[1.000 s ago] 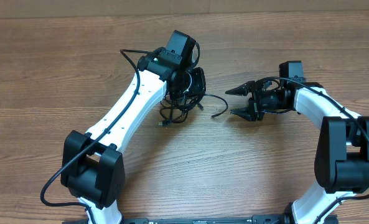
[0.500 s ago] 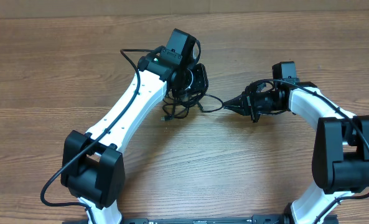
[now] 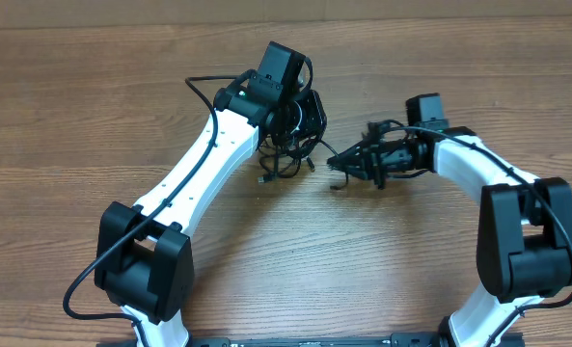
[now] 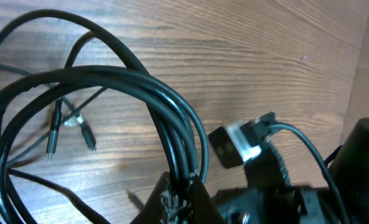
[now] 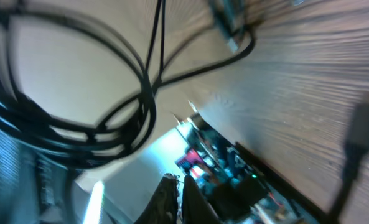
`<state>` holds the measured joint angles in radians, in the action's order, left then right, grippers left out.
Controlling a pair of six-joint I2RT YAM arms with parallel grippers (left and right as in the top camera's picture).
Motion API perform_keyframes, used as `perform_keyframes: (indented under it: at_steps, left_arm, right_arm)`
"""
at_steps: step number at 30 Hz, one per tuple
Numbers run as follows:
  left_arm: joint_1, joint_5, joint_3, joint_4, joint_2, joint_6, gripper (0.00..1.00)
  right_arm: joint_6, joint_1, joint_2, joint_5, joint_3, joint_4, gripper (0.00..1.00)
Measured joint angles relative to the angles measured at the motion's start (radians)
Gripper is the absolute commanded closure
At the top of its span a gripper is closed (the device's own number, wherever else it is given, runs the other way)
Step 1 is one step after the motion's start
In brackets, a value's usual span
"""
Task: Untangle cables
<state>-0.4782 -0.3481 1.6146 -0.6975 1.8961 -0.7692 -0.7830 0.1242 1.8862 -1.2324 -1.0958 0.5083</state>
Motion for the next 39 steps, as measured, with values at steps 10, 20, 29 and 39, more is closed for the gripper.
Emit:
perform_keyframes:
  at_steps: [10, 20, 29, 39]
  left_arm:
    - [0.103, -0.316, 0.0, -0.003, 0.0, 0.504, 0.96]
    - [0.186, -0.483, -0.004, -0.116, 0.0, 0.785, 0.96]
    - [0.108, -0.506, -0.015, -0.153, 0.0, 0.924, 0.96]
    - [0.102, -0.509, -0.018, -0.171, 0.0, 0.938, 0.96]
  right_arm:
    - [0.227, -0.028, 0.0, -0.099, 0.0, -0.013, 0.48]
    - [0.248, -0.061, 0.0, -0.276, 0.0, -0.194, 0.39]
    - [0.09, -0.038, 0.0, -0.285, 0.0, -0.384, 0.44]
    - [-0.054, -0.038, 0.0, -0.192, 0.0, -0.429, 0.54]
